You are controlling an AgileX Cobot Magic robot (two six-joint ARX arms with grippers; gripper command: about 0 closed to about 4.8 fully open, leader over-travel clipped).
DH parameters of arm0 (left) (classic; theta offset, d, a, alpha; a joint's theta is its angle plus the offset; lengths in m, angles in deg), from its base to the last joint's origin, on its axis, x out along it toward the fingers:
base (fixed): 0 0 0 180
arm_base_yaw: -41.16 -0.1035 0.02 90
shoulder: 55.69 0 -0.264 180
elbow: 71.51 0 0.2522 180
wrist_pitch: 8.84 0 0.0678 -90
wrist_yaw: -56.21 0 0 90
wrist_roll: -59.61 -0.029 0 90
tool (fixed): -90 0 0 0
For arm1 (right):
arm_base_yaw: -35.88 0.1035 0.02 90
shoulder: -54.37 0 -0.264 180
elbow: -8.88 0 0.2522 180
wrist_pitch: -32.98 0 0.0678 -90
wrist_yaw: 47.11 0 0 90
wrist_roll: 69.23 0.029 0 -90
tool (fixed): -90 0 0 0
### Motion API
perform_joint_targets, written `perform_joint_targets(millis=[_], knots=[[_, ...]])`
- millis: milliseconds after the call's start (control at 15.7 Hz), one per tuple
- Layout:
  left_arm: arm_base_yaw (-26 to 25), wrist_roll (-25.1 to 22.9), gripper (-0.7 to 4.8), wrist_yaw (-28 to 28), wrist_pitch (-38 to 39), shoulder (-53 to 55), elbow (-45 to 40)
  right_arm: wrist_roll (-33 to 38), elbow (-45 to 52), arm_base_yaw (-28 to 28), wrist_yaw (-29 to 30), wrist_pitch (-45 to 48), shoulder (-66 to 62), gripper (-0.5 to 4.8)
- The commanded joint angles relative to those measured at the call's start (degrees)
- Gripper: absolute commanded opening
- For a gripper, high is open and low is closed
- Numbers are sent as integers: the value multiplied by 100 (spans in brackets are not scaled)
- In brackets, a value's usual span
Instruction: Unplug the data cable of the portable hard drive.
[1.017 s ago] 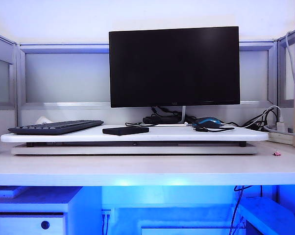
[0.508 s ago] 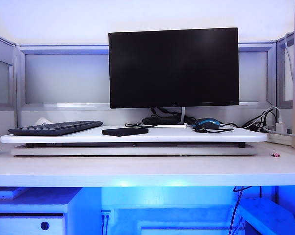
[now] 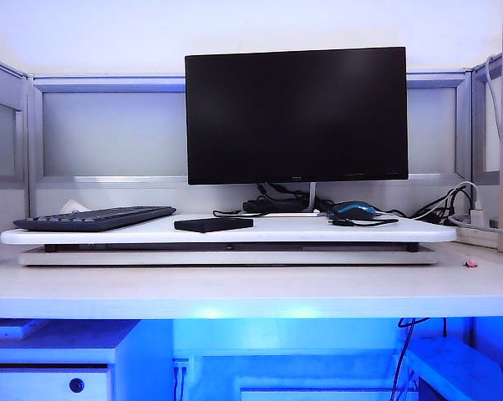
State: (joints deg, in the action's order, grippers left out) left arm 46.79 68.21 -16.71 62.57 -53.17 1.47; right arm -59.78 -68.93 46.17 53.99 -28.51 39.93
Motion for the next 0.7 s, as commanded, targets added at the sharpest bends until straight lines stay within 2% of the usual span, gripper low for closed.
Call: perform_joint_targets(millis=[64,318,381,508,699], knots=[[-13,26,425,-31,-125,-214,-560,234,1056,0,-68,343,721,479],[-35,-116,425,-74,-507,-223,-1126,444,2114,0,-70,619,1338,479],[-37,-103,425,-76,-935,-223,-1663,446,2542,0,-74,822,1427,479],[-39,-101,425,-79,-1189,-223,-1932,446,2765,0,-76,1204,1427,479],[-37,120,413,-74,-2052,-225,-2708,446,3344,0,-118,2098,1427,479]])
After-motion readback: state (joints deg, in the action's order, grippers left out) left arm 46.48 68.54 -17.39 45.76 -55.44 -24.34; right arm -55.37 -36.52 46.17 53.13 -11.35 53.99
